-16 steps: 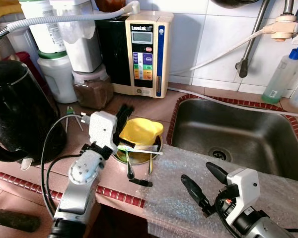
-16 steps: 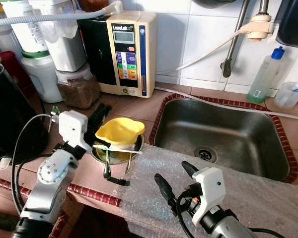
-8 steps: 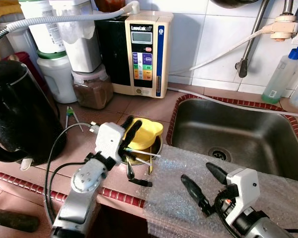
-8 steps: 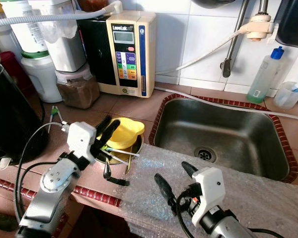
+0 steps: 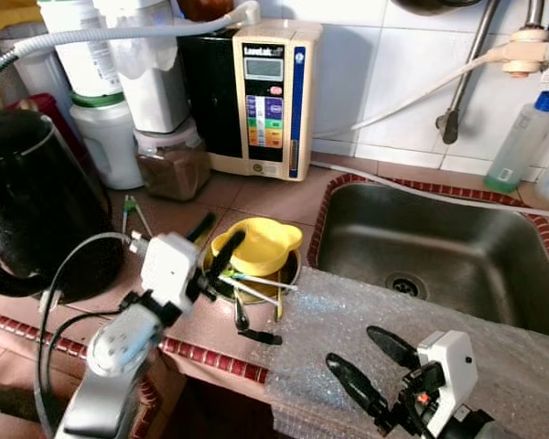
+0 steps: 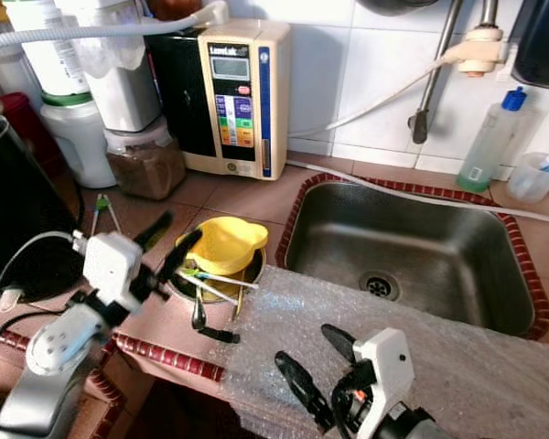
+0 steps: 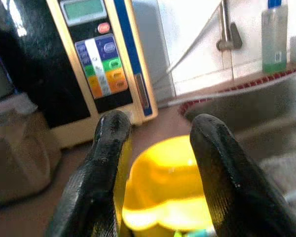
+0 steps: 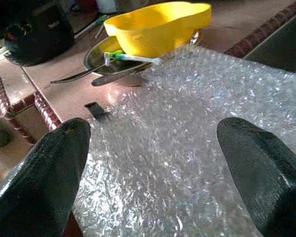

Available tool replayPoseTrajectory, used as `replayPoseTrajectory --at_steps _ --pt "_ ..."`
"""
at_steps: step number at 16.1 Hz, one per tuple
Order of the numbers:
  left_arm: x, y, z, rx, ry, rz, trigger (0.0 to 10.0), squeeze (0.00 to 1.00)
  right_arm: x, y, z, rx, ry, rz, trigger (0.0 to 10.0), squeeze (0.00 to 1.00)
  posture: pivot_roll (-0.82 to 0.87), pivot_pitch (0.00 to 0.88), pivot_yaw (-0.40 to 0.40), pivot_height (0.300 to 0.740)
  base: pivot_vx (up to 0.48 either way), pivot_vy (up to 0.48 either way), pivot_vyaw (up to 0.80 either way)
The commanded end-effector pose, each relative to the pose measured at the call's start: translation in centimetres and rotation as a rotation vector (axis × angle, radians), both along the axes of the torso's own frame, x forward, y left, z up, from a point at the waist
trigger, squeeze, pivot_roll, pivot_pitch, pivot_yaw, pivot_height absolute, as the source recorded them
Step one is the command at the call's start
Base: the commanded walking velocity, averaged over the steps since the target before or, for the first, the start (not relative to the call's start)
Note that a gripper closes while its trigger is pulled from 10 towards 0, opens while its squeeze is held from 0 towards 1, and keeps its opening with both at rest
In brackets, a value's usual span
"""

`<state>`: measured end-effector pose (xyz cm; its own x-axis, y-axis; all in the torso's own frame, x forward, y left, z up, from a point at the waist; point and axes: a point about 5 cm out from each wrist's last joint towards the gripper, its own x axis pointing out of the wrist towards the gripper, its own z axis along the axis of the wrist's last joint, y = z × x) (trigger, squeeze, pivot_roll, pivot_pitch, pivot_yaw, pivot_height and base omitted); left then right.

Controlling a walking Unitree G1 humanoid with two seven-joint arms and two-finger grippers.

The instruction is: Kitchen organization

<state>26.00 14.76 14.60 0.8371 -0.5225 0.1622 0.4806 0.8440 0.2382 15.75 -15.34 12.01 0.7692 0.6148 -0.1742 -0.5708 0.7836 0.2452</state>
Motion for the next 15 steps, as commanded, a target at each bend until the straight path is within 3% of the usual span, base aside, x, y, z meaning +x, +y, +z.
replayPoseTrajectory --at_steps 1,5,9,15 --pt "-0.4 0.1 0.4 0.003 0.001 -0.040 10.0 1.00 0.1 -0.2 0.3 0.003 0.001 0.001 10.0 0.00 0.03 0.000 0.026 0.740 0.000 0.000 0.00" --pt "-0.8 -0.2 0.0 0.025 0.067 -0.173 10.0 1.00 0.5 0.0 0.7 -0.001 -0.018 0.020 10.0 0.00 0.03 0.000 0.022 0.740 0.000 0.000 0.00" --pt "-1.4 -1.1 -2.8 0.055 0.179 -0.335 10.0 1.00 0.5 0.3 0.6 -0.006 -0.016 0.029 10.0 0.00 0.02 0.000 0.024 0.740 0.000 0.000 0.00" --pt "-0.6 -2.4 -6.0 0.099 0.252 -0.394 10.0 1.00 0.4 0.5 0.6 -0.014 -0.020 0.028 10.0 0.00 0.00 0.000 0.028 0.740 0.000 0.000 0.00"
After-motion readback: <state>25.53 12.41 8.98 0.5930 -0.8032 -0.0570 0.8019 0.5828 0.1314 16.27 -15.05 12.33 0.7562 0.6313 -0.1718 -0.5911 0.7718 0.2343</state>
